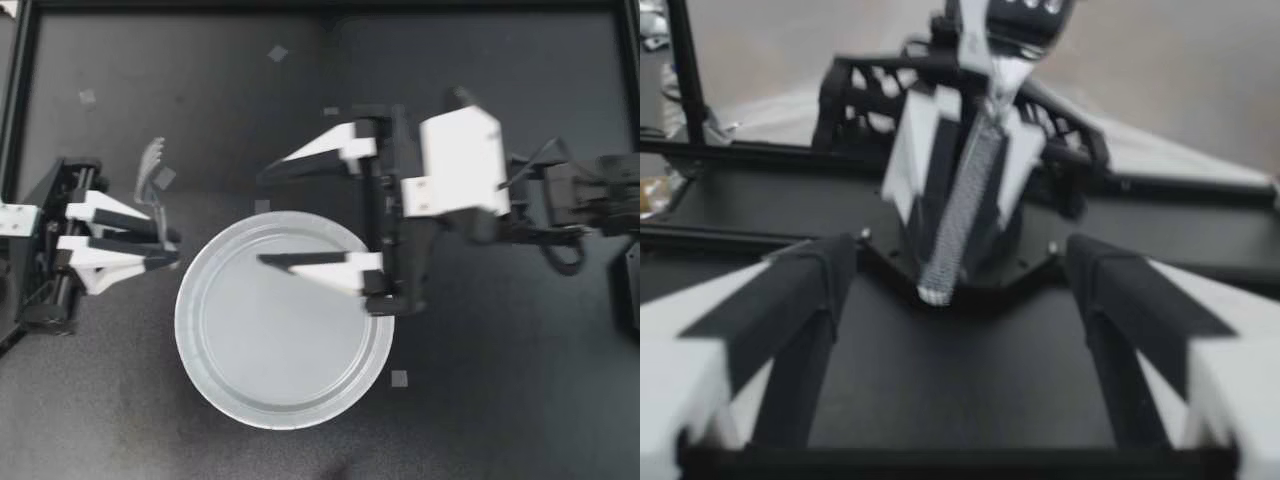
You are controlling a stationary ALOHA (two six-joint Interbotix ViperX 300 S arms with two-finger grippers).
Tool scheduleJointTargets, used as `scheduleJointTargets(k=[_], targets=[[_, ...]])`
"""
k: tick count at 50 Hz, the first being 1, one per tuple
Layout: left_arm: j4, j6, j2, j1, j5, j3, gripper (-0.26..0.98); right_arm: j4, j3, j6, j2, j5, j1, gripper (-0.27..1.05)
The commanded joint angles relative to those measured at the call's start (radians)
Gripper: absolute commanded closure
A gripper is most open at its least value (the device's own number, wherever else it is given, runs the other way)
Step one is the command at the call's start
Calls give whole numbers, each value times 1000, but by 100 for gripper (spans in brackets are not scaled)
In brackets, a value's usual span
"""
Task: Pick up the fork and place it on the plate.
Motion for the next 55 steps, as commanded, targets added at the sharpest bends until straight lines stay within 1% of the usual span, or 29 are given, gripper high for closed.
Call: scheduleJointTargets(k=[1, 3, 6, 7, 9, 13, 17, 20, 24, 30, 35, 44, 55], targets=[[-3, -135, -37, -8, 307, -8, 82, 44, 89, 26, -89, 2, -12, -4], [-3, -201, -37, -17, 425, -8, 82, 48, 112, 34, -89, 2, -12, -4], [-3, -275, -34, -41, 546, -5, 82, 51, 130, 44, -84, 2, -12, -4], [-3, -311, -34, -58, 597, -2, 82, 51, 137, 51, -80, 2, -14, -4], [-3, -357, -32, -83, 647, 2, 82, 51, 141, 55, -75, 0, -17, -4], [-3, -449, -31, -141, 715, 17, 82, 51, 150, 64, -64, 0, -23, -4], [-18, -538, -25, -196, 761, 38, 82, 51, 158, 67, -55, -2, -34, -4], [-38, -592, -18, -230, 788, 51, 82, 49, 164, 72, -54, -2, -41, -4], [-66, -630, -6, -253, 838, 57, 82, 51, 170, 80, -49, -3, -46, -4], [-100, -635, 46, -253, 902, 46, 82, 49, 183, 87, -49, -8, -52, -4], [-103, -634, 112, -252, 908, 31, 82, 51, 193, 101, -46, -21, -55, -4], [-103, -594, 249, -253, 884, -12, 82, 49, 199, 126, -37, -31, -60, -4], [-104, -557, 311, -253, 824, -29, 82, 49, 207, 129, -37, -34, -60, -4]])
